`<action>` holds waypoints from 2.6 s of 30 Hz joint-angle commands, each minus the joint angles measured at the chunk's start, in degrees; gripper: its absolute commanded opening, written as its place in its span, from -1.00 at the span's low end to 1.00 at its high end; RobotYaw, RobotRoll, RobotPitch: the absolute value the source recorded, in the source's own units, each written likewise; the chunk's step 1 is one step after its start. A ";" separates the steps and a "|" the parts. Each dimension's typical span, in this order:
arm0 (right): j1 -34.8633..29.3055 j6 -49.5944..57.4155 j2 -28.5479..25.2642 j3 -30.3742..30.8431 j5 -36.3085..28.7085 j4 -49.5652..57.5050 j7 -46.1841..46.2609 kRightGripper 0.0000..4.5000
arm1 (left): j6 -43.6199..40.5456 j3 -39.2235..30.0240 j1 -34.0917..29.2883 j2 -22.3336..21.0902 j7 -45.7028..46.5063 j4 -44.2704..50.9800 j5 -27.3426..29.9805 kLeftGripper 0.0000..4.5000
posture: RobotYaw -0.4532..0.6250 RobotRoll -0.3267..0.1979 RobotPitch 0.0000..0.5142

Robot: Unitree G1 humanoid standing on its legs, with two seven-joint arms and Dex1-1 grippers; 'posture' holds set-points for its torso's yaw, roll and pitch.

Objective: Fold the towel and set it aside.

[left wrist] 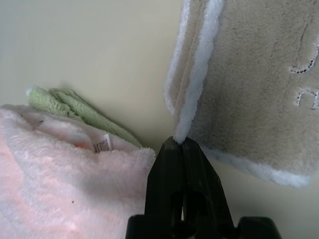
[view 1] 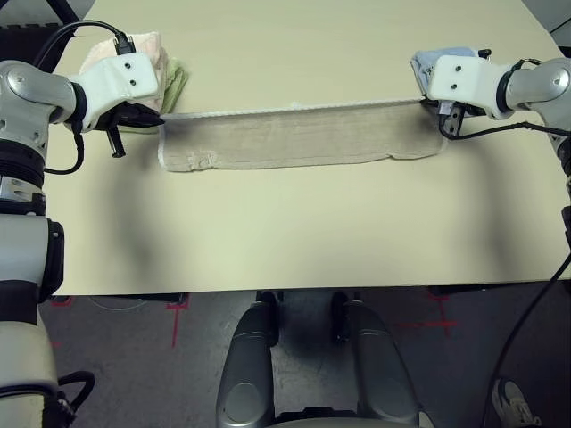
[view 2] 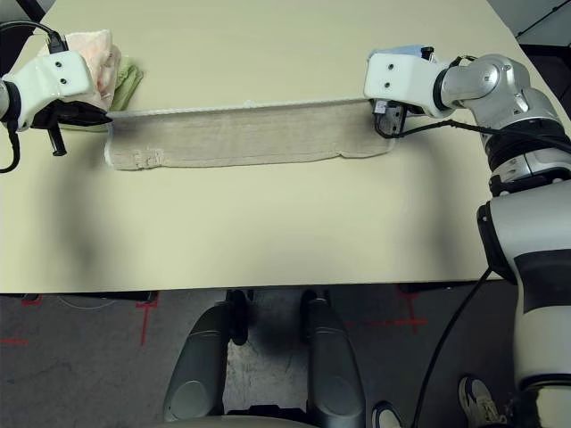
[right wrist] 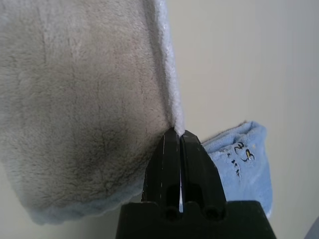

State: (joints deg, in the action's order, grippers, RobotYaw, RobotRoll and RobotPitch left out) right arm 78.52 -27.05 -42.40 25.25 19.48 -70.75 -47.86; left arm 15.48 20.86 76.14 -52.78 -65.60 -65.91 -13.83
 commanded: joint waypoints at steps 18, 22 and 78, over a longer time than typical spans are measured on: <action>0.25 2.35 1.23 -19.22 -12.19 -3.06 -4.00 0.51 | -0.76 -2.16 2.51 -3.88 7.14 -2.87 -6.37 0.49 | -0.28 0.25 0.13; -0.50 6.92 2.70 -29.27 -22.67 -1.75 -15.06 0.98 | -5.39 -7.15 2.73 -3.08 2.15 -1.41 -1.18 0.98 | -0.29 0.25 0.11; -17.32 51.70 5.59 -34.68 -38.61 27.63 -27.15 1.00 | -53.23 -16.00 -9.95 4.38 -1.02 17.94 19.46 0.04 | -0.27 0.25 0.06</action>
State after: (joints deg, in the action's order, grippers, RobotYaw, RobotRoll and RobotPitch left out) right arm 62.06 24.57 -35.84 -9.74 -18.87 -44.19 -74.87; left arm -37.08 5.30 65.27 -48.25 -65.34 -47.11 5.46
